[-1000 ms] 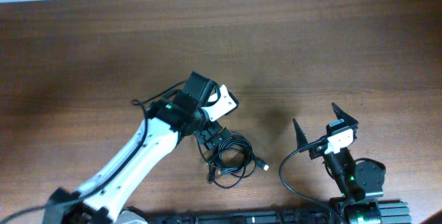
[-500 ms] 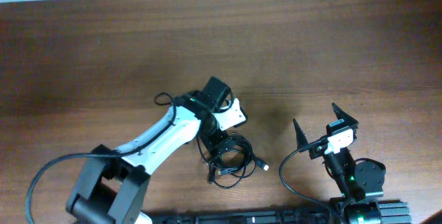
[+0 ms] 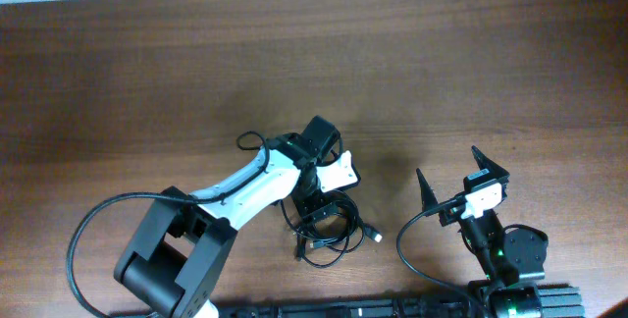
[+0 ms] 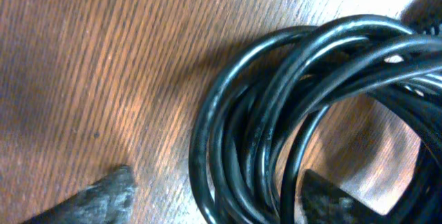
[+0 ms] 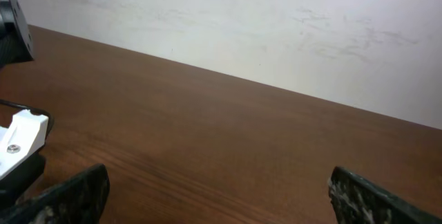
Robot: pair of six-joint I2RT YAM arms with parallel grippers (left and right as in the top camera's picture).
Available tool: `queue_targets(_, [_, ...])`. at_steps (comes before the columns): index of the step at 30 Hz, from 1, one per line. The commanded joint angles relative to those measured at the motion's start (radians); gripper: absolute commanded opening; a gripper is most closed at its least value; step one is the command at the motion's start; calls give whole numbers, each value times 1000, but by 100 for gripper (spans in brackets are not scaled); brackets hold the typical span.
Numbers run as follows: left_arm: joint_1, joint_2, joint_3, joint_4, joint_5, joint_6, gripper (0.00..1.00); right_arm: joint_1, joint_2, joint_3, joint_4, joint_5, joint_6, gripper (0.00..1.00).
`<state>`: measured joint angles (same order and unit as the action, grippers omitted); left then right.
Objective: Untangle cables
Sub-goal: 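Reach the left gripper down to the coiled black cable and grasp it, then lift the cable bundle with the left gripper toward the right gripper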
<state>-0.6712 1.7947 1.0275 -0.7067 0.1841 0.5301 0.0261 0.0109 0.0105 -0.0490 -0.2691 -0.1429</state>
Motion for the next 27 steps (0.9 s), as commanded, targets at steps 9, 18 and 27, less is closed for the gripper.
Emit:
queue_targets(9, [-3, 31, 3, 116, -84, 2, 47, -1, -7, -5, -5, 12, -6, 99])
queue_targets(18, [-3, 31, 4, 207, -127, 2, 0, -1, -7, -5, -5, 12, -6, 99])
queue_targets(27, [-2, -32, 103, 224, -121, -96, 0, -1, -7, -5, -5, 12, -6, 99])
